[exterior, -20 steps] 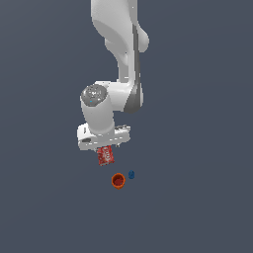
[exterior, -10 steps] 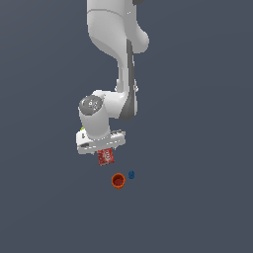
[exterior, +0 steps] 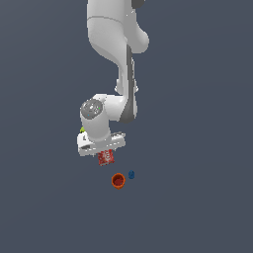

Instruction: Pick up a designated object from a clutter of objects.

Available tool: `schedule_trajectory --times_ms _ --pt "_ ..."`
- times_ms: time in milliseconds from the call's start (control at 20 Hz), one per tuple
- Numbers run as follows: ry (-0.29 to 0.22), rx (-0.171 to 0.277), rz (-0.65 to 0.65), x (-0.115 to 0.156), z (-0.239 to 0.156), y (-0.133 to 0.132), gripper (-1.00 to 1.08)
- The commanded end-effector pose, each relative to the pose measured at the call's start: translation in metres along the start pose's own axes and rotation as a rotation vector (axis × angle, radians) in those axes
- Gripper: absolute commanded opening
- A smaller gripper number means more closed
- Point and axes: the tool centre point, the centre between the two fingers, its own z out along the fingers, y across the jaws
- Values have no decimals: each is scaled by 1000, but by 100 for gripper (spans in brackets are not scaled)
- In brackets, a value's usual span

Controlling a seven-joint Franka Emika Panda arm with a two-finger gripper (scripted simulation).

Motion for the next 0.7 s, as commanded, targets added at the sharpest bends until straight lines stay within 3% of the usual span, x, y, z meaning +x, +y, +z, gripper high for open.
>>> schedule_trajectory --times_ms 0,450,500,650 --pt "0 0 -1 -1 12 0 100" --pt "0 0 -1 0 37 0 100" --pt "0 0 -1 0 37 0 -100" --pt "0 0 -1 0 37 0 -100"
